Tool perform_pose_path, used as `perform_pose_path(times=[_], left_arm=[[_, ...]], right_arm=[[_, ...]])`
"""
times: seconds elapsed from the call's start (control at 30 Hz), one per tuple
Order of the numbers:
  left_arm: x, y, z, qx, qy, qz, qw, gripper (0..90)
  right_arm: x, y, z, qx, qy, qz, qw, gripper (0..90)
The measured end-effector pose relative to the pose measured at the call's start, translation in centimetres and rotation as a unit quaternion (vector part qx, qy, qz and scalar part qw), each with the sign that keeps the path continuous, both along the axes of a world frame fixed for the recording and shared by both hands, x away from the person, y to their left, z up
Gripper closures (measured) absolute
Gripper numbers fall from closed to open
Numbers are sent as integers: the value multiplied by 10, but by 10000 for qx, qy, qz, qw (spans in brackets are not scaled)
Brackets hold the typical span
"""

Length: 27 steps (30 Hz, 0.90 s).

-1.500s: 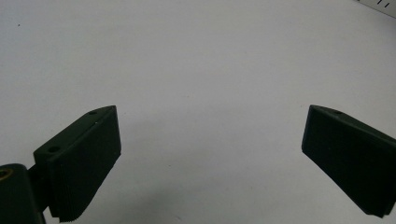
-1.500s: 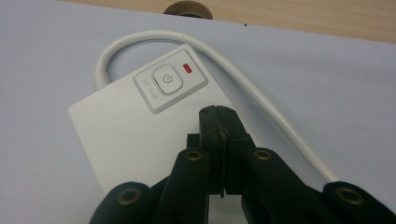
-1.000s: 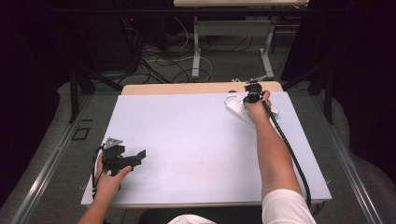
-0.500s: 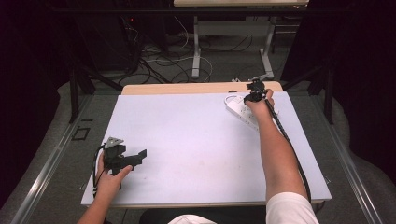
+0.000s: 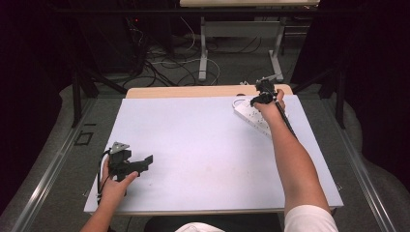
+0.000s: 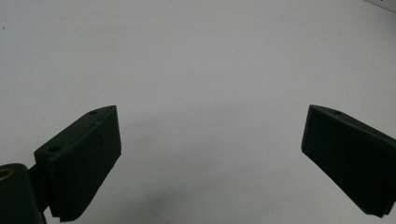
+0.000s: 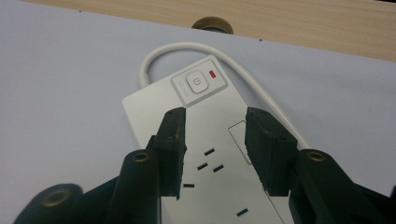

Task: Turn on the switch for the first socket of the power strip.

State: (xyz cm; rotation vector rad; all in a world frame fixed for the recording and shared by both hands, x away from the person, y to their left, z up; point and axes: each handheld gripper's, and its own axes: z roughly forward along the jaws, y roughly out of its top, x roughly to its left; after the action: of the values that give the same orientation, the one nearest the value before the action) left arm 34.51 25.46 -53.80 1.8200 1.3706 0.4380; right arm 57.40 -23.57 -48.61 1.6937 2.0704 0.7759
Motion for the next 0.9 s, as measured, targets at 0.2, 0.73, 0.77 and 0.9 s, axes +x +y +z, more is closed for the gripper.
perform_pose_path(times=[0.2, 0.73, 0.77, 0.9], left_arm=[[-1, 0, -1, -10, -55, 15, 10000, 46], [-2, 0, 1, 47, -25, -20, 10000, 46], [-2, 0, 1, 44, -29, -20, 10000, 47], [-2, 0, 1, 39, -53, -25, 10000, 46]], right_arm=[[-3, -3, 6, 62, 26, 105, 9999, 535], [-16, -8, 25, 14, -263, 281, 9993, 448], [-16, -9, 27, 22, -264, 316, 9991, 444], [-21, -14, 33, 31, -277, 358, 9990, 432]])
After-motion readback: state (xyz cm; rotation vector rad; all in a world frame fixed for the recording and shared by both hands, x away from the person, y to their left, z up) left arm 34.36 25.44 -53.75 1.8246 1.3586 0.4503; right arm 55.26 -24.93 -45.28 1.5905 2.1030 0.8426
